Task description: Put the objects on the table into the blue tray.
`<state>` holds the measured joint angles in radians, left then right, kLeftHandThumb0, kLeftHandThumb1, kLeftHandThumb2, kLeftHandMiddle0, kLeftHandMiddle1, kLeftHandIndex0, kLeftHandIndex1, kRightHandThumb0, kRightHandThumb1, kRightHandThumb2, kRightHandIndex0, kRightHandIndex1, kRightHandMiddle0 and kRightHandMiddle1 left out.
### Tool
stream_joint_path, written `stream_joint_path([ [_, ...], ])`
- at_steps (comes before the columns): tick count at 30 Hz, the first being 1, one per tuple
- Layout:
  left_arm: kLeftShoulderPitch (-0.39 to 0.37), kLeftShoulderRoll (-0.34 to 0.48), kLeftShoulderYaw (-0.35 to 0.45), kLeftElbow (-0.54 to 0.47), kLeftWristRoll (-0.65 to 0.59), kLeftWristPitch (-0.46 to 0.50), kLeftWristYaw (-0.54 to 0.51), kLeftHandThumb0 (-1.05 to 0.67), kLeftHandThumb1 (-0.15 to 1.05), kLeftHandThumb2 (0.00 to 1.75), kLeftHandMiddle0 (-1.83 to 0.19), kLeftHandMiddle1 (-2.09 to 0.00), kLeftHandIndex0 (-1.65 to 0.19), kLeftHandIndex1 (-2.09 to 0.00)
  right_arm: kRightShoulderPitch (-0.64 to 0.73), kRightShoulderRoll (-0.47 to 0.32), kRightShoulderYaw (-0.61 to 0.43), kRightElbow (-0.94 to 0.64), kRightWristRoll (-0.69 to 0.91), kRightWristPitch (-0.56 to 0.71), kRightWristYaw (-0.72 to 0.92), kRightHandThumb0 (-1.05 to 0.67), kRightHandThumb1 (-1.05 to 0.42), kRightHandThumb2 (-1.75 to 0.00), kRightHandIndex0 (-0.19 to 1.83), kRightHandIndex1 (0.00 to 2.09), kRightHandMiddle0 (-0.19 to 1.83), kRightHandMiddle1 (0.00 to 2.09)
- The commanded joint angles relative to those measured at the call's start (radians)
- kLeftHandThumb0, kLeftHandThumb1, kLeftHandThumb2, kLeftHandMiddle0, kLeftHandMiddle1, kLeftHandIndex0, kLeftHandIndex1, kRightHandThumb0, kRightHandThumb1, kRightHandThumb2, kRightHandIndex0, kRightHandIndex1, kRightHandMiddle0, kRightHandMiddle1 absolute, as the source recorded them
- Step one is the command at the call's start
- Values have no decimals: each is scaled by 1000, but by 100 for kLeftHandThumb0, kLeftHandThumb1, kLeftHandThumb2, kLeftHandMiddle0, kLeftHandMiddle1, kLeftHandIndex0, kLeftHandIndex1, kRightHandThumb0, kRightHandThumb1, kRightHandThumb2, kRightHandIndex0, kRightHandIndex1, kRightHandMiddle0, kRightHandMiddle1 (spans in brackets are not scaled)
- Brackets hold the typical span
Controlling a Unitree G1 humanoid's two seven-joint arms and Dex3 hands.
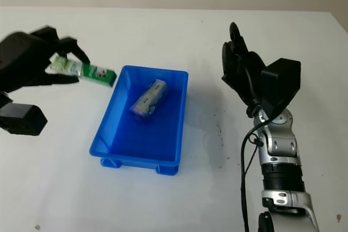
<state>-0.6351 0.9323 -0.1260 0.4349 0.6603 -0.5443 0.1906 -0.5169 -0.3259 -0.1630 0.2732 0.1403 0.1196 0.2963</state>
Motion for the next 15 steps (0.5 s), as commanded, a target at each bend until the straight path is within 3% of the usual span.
stream_joint_path([
  [1, 8, 14, 45, -63, -12, 24, -10, -21, 96, 5, -35, -153, -41, -106, 3, -2, -2, -12, 5, -3, 0, -71, -105, -74, -19, 0, -19, 0],
  [2, 10, 13, 60, -84, -16, 37, -12, -21, 96, 5, -35, -151, -42, -104, 4, -4, -2, -10, 4, -7, 2, -71, -105, -74, -19, 0, -19, 0],
  [4, 12, 11, 85, -111, -21, 50, -9, -21, 95, 5, -43, -120, -45, -99, 5, -3, -4, -5, 6, -17, 3, -71, -105, -74, -19, 0, -19, 0],
  [5, 12, 11, 94, -121, -19, 52, -6, -20, 94, 5, -46, -115, -45, -99, 5, -2, -5, -1, 7, -20, 5, -71, -105, -74, -19, 0, -19, 0],
  [8, 10, 1, 116, -150, -19, 72, -7, -20, 93, 5, -48, -121, -47, -101, 4, 0, -6, 6, 10, -23, 6, -72, -105, -73, -19, 0, -19, 0],
  [9, 10, -3, 120, -163, -19, 81, -9, -20, 93, 5, -46, -137, -47, -103, 3, 0, -6, 8, 10, -24, 7, -72, -105, -72, -19, 0, -19, 0],
  [13, 26, -19, 130, -241, -22, 103, -33, -22, 94, 5, -39, -164, -46, -105, 4, 0, -3, 0, 11, -13, 8, -73, -105, -72, -19, 0, -19, 0],
  [14, 30, -22, 130, -259, -26, 98, -37, -23, 94, 5, -39, -161, -45, -105, 4, 0, -3, 0, 11, -12, 7, -73, -105, -72, -19, 0, -19, 0],
  [15, 33, -26, 128, -274, -31, 86, -41, -23, 93, 5, -40, -145, -45, -105, 4, 0, -2, 2, 10, -15, 8, -73, -105, -72, -19, 0, -19, 0],
])
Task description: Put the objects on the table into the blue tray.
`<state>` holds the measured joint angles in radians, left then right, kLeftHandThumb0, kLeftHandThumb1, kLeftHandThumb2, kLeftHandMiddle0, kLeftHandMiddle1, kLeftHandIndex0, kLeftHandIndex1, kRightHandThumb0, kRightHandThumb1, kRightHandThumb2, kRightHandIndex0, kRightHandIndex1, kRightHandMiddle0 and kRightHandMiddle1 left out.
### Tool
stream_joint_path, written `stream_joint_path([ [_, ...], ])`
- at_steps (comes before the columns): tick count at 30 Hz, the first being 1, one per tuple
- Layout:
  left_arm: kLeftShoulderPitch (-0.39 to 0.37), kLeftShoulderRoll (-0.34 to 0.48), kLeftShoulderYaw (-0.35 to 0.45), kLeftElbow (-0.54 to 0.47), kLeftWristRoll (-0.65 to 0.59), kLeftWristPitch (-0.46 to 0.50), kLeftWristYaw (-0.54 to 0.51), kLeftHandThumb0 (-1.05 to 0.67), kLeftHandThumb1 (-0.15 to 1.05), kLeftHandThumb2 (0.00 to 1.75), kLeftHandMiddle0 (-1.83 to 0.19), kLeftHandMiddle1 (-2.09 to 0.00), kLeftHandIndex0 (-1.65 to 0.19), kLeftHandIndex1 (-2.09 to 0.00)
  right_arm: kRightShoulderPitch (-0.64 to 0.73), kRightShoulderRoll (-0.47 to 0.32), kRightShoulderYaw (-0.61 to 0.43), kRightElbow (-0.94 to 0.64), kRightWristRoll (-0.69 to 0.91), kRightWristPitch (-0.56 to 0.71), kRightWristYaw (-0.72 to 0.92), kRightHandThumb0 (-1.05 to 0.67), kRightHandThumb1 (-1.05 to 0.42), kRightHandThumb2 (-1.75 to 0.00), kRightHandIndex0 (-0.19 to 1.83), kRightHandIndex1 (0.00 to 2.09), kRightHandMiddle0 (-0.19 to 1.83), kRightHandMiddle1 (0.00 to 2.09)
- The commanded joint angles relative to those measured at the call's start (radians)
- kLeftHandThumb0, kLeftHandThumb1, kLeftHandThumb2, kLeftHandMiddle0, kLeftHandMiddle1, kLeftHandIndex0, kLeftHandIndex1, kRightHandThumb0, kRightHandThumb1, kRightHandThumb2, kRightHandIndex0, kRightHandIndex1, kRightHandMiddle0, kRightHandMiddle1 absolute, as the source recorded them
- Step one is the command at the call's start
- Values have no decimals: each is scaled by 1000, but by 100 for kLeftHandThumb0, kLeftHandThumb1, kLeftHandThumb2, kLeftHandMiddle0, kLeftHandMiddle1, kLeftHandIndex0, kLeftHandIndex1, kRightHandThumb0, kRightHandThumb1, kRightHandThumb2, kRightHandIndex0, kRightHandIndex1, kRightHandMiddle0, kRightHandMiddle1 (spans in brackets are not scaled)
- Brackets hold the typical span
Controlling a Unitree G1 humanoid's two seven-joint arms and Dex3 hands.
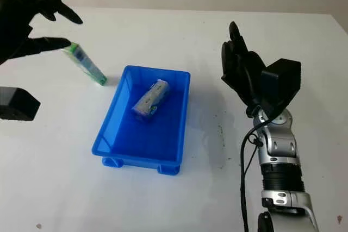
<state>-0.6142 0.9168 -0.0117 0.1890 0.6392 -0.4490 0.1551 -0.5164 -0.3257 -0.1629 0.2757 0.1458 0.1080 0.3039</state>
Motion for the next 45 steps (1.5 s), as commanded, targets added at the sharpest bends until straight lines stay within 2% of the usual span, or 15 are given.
stream_joint_path([
  [1, 17, -14, 11, -47, -15, -18, -13, -23, 93, 5, -45, -120, -45, -105, 4, -1, -2, 1, 5, -6, 1, -73, -105, -72, -19, 0, -19, 0],
  [3, 23, -28, 1, -83, -13, -41, -19, -24, 93, 5, -51, -101, -46, -105, 4, -1, -2, 1, 4, -6, 1, -73, -105, -72, -19, 0, -19, 0],
  [4, 25, -38, -6, -100, -8, -49, -22, -24, 94, 5, -55, -100, -47, -106, 4, 0, -2, 1, 4, -8, 0, -73, -105, -72, -19, 0, -19, 0],
  [10, 14, -92, -58, -128, 0, -133, -76, -22, 96, 5, -43, -129, -41, -120, 7, 0, -2, -4, 9, -2, 5, -72, -105, -73, -19, 0, -19, 0],
  [16, 2, -122, -64, -115, 26, -153, -92, -25, 94, 5, -41, -142, -39, -129, 14, -2, -4, -13, 8, -4, 2, -72, -105, -73, -19, 0, -19, 0],
  [19, 23, -148, -46, -161, 33, -40, -140, -26, 96, 6, -39, -145, -37, -128, 14, -3, -4, -14, 9, -1, 3, -71, -105, -74, -19, 0, -19, 0],
  [22, 65, -185, -25, -259, 95, 178, -223, -33, 98, 6, -38, -127, -28, -114, 13, -1, -2, -11, 10, -3, 4, -71, -105, -74, -19, 0, -19, 0],
  [24, 89, -210, -19, -325, 144, 326, -290, -45, 103, 8, -41, -73, -22, -77, 12, 3, -2, -10, 10, -1, -1, -70, -105, -74, -19, 0, -19, 0],
  [26, 107, -227, -20, -370, 185, 425, -329, -55, 104, 13, -42, -26, -21, -41, 10, 4, 0, -7, 8, -2, -3, -70, -105, -74, -19, 0, -19, 0],
  [29, 130, -234, -23, -411, 219, 510, -375, -65, 105, 21, -23, -4, -7, -19, 6, 1, 3, 1, 5, -4, -1, -71, -105, -74, -19, 0, -19, 0],
  [33, 134, -227, -43, -453, 285, 624, -496, -81, 105, 37, 5, -2, 12, -5, 4, -2, 5, 2, 3, -4, 3, -72, -105, -74, -19, 0, -19, 0],
  [35, 125, -233, -56, -467, 340, 700, -574, -88, 105, 46, 13, -2, 17, -3, 3, -1, 5, -1, 3, -1, 3, -71, -105, -74, -19, 0, -19, 0],
  [39, 118, -256, -69, -470, 417, 804, -634, -95, 105, 64, 12, -6, 14, -5, 2, -2, 4, 0, 5, 0, 4, -71, -105, -74, -19, 0, -19, 0],
  [45, 134, -305, -102, -506, 547, 924, -705, -96, 105, 69, 2, -9, 7, -8, -8, 3, 8, 8, 3, 2, 0, -71, -105, -74, -19, 0, -19, 0],
])
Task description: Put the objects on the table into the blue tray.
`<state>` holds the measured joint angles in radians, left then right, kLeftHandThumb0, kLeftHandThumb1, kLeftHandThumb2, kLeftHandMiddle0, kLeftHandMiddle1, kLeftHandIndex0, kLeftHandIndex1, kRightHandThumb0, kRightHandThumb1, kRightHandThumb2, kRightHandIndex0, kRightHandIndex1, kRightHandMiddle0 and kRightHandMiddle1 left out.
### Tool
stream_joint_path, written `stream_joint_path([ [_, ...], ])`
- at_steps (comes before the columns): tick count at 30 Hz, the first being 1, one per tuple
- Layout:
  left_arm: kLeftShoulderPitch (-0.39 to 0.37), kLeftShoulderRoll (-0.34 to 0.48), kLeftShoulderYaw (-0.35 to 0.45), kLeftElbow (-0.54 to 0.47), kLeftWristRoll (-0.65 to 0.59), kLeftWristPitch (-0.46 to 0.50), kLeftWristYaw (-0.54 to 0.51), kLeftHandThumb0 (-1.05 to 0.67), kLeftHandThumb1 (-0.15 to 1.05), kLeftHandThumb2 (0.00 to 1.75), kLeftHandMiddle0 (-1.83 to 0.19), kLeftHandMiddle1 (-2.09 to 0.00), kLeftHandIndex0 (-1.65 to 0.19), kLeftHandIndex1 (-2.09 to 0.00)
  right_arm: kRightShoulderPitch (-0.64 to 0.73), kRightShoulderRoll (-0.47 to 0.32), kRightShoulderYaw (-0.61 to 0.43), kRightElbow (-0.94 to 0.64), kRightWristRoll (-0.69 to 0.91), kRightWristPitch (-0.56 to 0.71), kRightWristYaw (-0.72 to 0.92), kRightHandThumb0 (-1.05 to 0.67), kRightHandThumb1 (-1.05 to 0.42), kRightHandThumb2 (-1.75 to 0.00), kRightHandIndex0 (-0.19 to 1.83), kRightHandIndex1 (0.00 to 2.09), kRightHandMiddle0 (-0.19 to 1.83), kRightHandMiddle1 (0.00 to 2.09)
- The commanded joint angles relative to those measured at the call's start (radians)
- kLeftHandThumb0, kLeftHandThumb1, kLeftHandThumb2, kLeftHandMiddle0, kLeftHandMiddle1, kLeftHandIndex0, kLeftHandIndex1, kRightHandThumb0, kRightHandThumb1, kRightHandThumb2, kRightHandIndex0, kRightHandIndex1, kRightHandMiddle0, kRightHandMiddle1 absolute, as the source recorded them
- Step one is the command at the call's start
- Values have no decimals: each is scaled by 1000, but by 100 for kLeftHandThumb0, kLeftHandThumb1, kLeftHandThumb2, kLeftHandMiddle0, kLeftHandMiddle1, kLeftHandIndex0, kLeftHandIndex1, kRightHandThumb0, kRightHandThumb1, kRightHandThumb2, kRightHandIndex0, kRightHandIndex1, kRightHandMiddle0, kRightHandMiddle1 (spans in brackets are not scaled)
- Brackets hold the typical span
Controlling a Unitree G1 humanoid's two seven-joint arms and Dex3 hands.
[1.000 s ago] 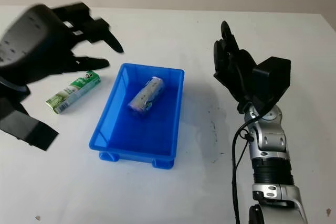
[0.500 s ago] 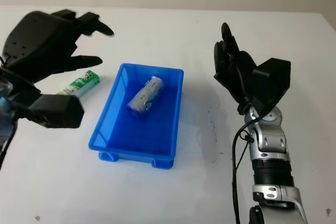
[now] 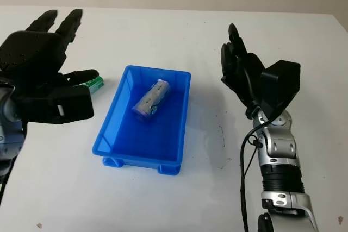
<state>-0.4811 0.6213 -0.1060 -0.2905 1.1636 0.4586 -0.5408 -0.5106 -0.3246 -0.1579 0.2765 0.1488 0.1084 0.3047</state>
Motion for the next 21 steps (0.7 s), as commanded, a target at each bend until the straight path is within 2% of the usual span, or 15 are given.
stream_joint_path([
  [1, 7, -22, -16, -28, 54, 34, -14, -97, 105, 69, 2, -8, 7, -8, -17, 2, 5, 10, -1, 0, 0, -71, -105, -75, -19, 0, -19, 0],
  [8, 11, -93, -52, 16, 197, 94, -34, -99, 105, 70, 2, -7, 8, -7, -29, 4, 11, 33, -1, -12, -1, -70, -105, -77, -19, 0, -19, 0],
  [16, -2, -197, -62, 99, 206, 143, -1, -96, 105, 63, -1, -7, 8, -7, -32, 2, 11, 44, -3, -28, -4, -70, -105, -76, -19, 0, -19, 0],
  [21, -18, -216, -70, 168, 201, 158, 33, -96, 105, 57, -20, -14, 4, -8, -30, 0, 5, 43, 5, -29, 1, -72, -105, -73, -19, 0, -19, 0],
])
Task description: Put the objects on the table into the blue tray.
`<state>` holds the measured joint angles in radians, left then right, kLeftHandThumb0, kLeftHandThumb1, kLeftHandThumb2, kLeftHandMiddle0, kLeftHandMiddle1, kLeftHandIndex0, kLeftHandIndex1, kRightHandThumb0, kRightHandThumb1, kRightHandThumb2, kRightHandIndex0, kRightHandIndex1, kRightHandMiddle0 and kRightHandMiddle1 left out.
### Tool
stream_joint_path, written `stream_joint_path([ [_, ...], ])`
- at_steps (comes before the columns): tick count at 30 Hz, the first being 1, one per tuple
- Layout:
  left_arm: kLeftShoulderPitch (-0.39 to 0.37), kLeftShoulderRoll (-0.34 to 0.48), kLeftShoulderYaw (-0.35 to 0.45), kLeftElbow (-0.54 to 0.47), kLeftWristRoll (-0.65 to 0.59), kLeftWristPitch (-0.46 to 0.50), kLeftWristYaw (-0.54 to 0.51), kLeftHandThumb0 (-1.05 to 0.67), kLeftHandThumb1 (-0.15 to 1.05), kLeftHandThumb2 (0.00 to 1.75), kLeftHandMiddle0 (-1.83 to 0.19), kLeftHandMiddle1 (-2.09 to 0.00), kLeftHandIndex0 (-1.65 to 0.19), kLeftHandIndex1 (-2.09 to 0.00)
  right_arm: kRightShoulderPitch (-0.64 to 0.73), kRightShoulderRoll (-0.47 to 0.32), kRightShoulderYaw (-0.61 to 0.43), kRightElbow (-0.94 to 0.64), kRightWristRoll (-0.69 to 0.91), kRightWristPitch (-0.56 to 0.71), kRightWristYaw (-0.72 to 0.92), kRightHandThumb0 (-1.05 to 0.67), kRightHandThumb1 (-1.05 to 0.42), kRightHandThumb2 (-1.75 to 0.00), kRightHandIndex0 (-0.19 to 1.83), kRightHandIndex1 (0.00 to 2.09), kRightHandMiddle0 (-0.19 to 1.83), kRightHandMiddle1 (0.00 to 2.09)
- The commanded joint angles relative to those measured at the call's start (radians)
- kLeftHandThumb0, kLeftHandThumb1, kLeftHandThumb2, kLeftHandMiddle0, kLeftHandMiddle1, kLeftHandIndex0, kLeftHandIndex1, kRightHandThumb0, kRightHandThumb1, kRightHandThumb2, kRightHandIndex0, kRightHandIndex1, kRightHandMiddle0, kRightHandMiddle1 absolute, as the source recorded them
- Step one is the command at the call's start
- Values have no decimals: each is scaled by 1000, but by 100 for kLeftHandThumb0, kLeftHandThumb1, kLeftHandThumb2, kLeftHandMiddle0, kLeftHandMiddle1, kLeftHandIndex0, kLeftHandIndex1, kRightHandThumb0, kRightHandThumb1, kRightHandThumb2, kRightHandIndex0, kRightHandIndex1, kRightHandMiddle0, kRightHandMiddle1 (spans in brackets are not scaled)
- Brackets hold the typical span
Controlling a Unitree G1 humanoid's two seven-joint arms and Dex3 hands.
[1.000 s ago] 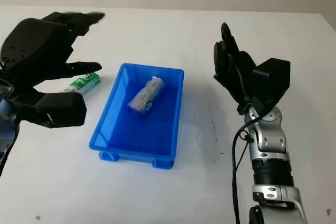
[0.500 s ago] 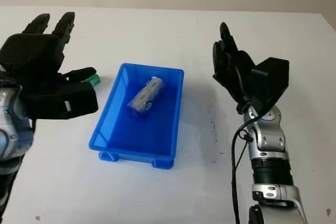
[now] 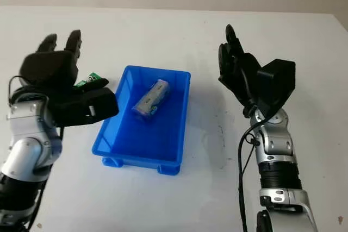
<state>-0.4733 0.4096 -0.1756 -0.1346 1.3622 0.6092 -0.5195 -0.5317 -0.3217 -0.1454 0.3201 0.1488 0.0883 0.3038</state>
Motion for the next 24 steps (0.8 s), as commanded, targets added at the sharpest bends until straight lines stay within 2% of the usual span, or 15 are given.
stream_joint_path([
  [1, -28, -6, -2, 23, -1, 9, 17, -96, 105, 57, -11, -65, -1, -11, -9, -4, -8, 1, 6, -8, 3, -72, -105, -73, -19, 0, -19, 0],
  [2, -30, -8, -2, 33, -6, 9, 24, -96, 105, 57, 0, -119, -5, -13, -9, -5, -9, 1, 7, -6, 5, -72, -105, -73, -19, 0, -19, 0],
  [3, -32, -9, -3, 43, -10, 9, 32, -96, 105, 57, 6, -161, -11, -17, -9, -6, -10, 0, 8, -3, 5, -72, -105, -73, -19, 0, -19, 0],
  [4, -34, -10, -4, 54, -14, 9, 39, -96, 105, 57, 4, -184, -13, -19, -10, -5, -11, 0, 10, 0, 4, -72, -105, -73, -19, 0, -19, 0],
  [5, -36, -14, -4, 67, -19, 15, 41, -95, 105, 55, 1, -196, -17, -22, -11, -5, -12, 0, 11, 3, 3, -72, -105, -73, -19, 0, -19, 0],
  [8, -41, -23, -9, 96, -24, 33, 54, -93, 105, 52, 10, -197, -12, -21, -14, -4, -13, 2, 13, 4, 0, -72, -105, -73, -19, 0, -19, 0],
  [9, -43, -26, -11, 107, -25, 38, 68, -92, 105, 50, 12, -194, -11, -20, -15, -4, -13, 5, 12, 0, 0, -72, -105, -73, -19, 0, -19, 0],
  [10, -44, -29, -14, 119, -25, 43, 82, -91, 105, 49, 14, -172, -8, -19, -16, -5, -13, 8, 12, -2, 1, -71, -105, -73, -19, 0, -19, 0],
  [11, -46, -30, -17, 132, -24, 47, 92, -89, 105, 47, 9, -137, -5, -18, -16, -6, -12, 10, 11, -3, 2, -72, -105, -72, -19, 0, -19, 0],
  [12, -48, -29, -20, 145, -24, 51, 99, -87, 105, 44, -1, -89, -3, -16, -17, -7, -13, 13, 12, -5, 3, -72, -105, -72, -19, 0, -19, 0],
  [14, -53, -24, -30, 177, -20, 60, 112, -84, 105, 41, -11, -32, -2, -14, -18, -10, -13, 16, 10, -7, 6, -72, -105, -73, -19, 0, -19, 0],
  [16, -56, -16, -40, 203, -20, 61, 121, -83, 105, 38, -14, -18, -4, -14, -18, -11, -15, 14, 11, -4, 5, -72, -105, -72, -19, 0, -19, 0],
  [21, -53, 13, -68, 227, -18, 37, 138, -80, 105, 32, -23, -14, -15, -19, -21, -13, -19, 23, 16, -14, 14, -70, -105, -74, -19, 0, -19, 0],
  [24, -59, 51, -108, 234, 22, 18, 68, -80, 105, 33, -26, -13, -18, -20, -24, -8, -24, 24, 20, -14, 12, -70, -105, -73, -19, 0, -19, 0],
])
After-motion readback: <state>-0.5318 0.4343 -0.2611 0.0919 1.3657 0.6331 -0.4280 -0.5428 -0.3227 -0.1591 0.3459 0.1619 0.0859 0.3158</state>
